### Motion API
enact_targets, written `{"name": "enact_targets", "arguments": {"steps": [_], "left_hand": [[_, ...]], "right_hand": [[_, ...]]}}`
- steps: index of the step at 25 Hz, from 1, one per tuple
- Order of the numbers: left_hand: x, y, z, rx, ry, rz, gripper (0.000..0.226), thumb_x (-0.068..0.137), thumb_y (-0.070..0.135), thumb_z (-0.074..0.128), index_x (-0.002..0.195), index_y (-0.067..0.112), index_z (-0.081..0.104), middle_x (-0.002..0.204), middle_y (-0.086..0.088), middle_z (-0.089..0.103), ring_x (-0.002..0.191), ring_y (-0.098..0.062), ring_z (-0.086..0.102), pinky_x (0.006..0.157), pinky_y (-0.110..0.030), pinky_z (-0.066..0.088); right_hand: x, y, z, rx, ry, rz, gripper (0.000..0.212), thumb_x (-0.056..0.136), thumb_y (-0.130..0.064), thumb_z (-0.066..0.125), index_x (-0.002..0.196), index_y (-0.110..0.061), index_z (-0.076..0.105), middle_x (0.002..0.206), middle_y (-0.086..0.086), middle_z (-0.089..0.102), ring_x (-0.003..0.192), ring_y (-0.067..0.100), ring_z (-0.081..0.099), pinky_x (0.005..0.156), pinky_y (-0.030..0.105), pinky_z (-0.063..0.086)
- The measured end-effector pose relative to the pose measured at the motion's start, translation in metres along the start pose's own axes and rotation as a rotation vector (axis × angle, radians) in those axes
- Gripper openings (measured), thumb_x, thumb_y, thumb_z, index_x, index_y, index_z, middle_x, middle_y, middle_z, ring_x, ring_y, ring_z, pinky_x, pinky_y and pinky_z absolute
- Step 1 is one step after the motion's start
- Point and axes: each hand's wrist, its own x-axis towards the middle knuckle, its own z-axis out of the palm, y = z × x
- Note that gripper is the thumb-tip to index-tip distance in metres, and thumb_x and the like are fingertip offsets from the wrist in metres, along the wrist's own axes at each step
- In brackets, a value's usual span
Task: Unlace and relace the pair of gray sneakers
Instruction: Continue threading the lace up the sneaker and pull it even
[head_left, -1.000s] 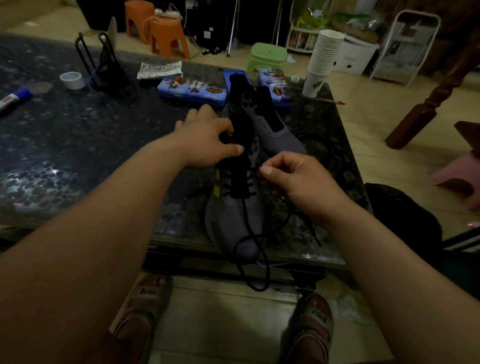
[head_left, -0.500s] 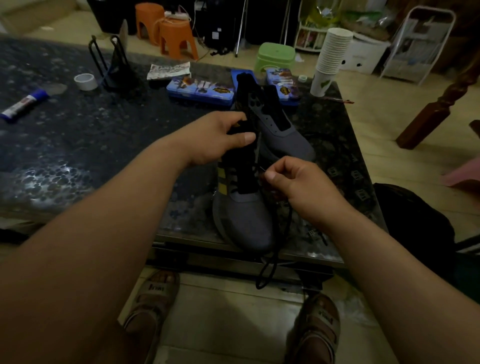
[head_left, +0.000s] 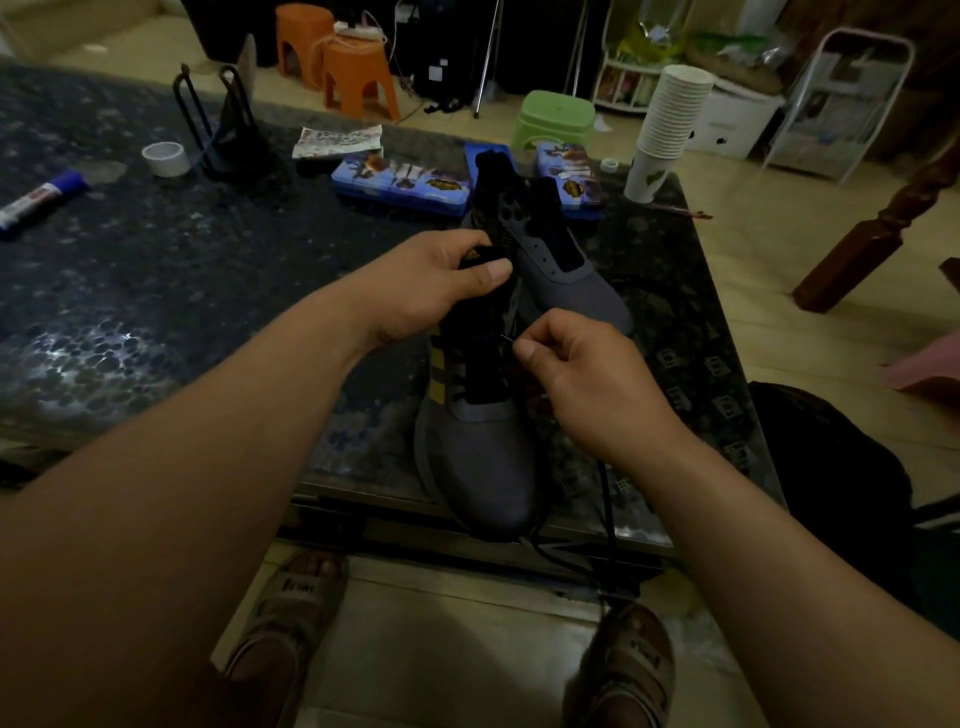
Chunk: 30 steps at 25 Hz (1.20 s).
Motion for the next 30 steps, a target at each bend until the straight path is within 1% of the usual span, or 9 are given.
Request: {"name": "enact_targets", "arguments": {"steps": [2, 4, 7, 11, 13, 16, 20, 27, 30], "left_hand": [[0.001, -0.002, -0.002, 0.009, -0.003, -0.005, 0.012, 0.105, 0.028, 0.06, 0.102, 0.022, 0.07, 0.096, 0.002, 0.074, 0.092, -0.011, 0.069, 0.084, -0.032, 0.056], [0.002, -0.003, -0.003, 0.042, -0.004, -0.004, 0.016, 0.104, 0.031, 0.061, 0.105, 0.019, 0.07, 0.1, -0.004, 0.075, 0.094, -0.015, 0.07, 0.088, -0.042, 0.056], [-0.001, 0.001, -0.002, 0.065, -0.02, 0.012, 0.015, 0.105, 0.031, 0.059, 0.095, 0.023, 0.067, 0.08, 0.012, 0.069, 0.079, -0.005, 0.065, 0.074, -0.03, 0.05], [-0.001, 0.001, -0.002, 0.074, -0.03, 0.016, 0.016, 0.106, 0.03, 0.058, 0.091, 0.026, 0.064, 0.076, 0.016, 0.066, 0.075, -0.003, 0.061, 0.074, -0.027, 0.047], [0.0, 0.0, -0.003, 0.051, -0.027, 0.006, 0.014, 0.105, 0.029, 0.059, 0.093, 0.026, 0.066, 0.082, 0.012, 0.068, 0.08, -0.005, 0.064, 0.077, -0.028, 0.048], [0.001, 0.0, -0.002, 0.04, -0.034, 0.006, 0.014, 0.105, 0.028, 0.059, 0.094, 0.026, 0.067, 0.087, 0.007, 0.069, 0.084, -0.008, 0.065, 0.081, -0.032, 0.051], [0.002, -0.002, -0.003, 0.037, -0.039, 0.003, 0.013, 0.104, 0.03, 0.06, 0.095, 0.025, 0.068, 0.094, 0.0, 0.07, 0.09, -0.013, 0.066, 0.087, -0.039, 0.051], [0.002, -0.001, -0.002, 0.064, -0.058, 0.01, 0.016, 0.105, 0.03, 0.06, 0.093, 0.022, 0.067, 0.089, 0.001, 0.066, 0.086, -0.013, 0.063, 0.083, -0.036, 0.048], [0.001, 0.001, -0.001, 0.077, -0.065, 0.019, 0.016, 0.105, 0.028, 0.059, 0.091, 0.021, 0.064, 0.08, 0.01, 0.065, 0.079, -0.008, 0.061, 0.077, -0.029, 0.048]], "right_hand": [[0.001, 0.002, 0.0, -0.013, 0.019, -0.004, 0.018, 0.103, -0.03, 0.06, 0.086, -0.026, 0.065, 0.08, -0.003, 0.072, 0.077, 0.016, 0.069, 0.071, 0.05, 0.06], [0.0, 0.001, -0.001, -0.06, 0.099, -0.062, 0.018, 0.103, -0.028, 0.059, 0.086, -0.027, 0.063, 0.08, -0.005, 0.068, 0.075, 0.009, 0.065, 0.069, 0.04, 0.059], [0.001, -0.006, -0.001, -0.129, 0.196, -0.204, 0.012, 0.102, -0.023, 0.061, 0.091, -0.022, 0.065, 0.089, -0.007, 0.059, 0.082, 0.006, 0.055, 0.07, 0.023, 0.043], [0.001, -0.004, 0.0, -0.002, 0.039, -0.115, 0.014, 0.104, -0.023, 0.06, 0.09, -0.021, 0.063, 0.075, -0.002, 0.064, 0.068, 0.015, 0.063, 0.059, 0.031, 0.051], [-0.001, 0.0, -0.003, -0.021, -0.012, -0.044, 0.016, 0.104, -0.022, 0.06, 0.088, -0.021, 0.063, 0.069, 0.002, 0.064, 0.057, 0.013, 0.062, 0.049, 0.027, 0.048], [-0.002, 0.001, -0.006, -0.006, -0.053, -0.008, 0.017, 0.104, -0.019, 0.059, 0.088, -0.019, 0.064, 0.074, 0.007, 0.067, 0.053, 0.014, 0.061, 0.045, 0.023, 0.045], [-0.001, 0.001, -0.007, 0.011, -0.051, -0.032, 0.019, 0.104, -0.02, 0.059, 0.086, -0.021, 0.063, 0.077, 0.003, 0.068, 0.054, 0.012, 0.058, 0.048, 0.027, 0.047], [0.002, -0.001, -0.011, -0.229, -0.027, -0.202, 0.015, 0.101, -0.023, 0.061, 0.086, -0.024, 0.061, 0.075, -0.003, 0.065, 0.067, 0.012, 0.059, 0.063, 0.043, 0.052], [0.004, -0.003, -0.01, -0.305, 0.023, -0.273, 0.012, 0.099, -0.025, 0.064, 0.087, -0.025, 0.062, 0.078, -0.007, 0.064, 0.073, 0.01, 0.059, 0.066, 0.042, 0.053]]}}
